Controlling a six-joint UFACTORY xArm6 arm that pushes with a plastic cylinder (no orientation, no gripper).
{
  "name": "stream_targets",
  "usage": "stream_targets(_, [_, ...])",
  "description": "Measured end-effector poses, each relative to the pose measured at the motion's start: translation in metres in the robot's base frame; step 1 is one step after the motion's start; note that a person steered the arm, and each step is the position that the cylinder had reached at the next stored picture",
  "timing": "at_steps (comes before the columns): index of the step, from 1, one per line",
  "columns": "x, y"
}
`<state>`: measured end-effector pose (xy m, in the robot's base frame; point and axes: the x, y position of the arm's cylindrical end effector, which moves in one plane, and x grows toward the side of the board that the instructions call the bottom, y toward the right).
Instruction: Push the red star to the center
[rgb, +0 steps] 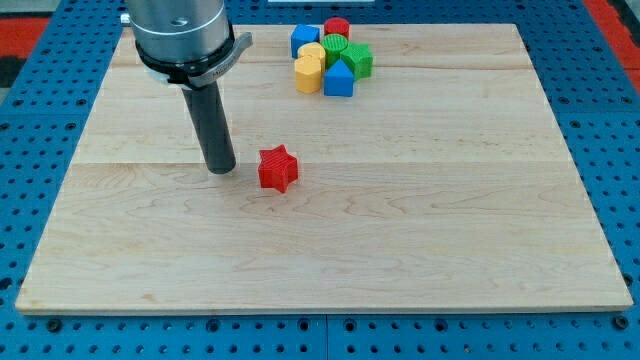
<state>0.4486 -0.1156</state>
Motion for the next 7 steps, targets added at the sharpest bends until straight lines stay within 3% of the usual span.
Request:
stream_targets(4, [0.027,0.025])
stream_targets(5, [0.013,0.064])
stream_targets(7, [-0.015,0.073])
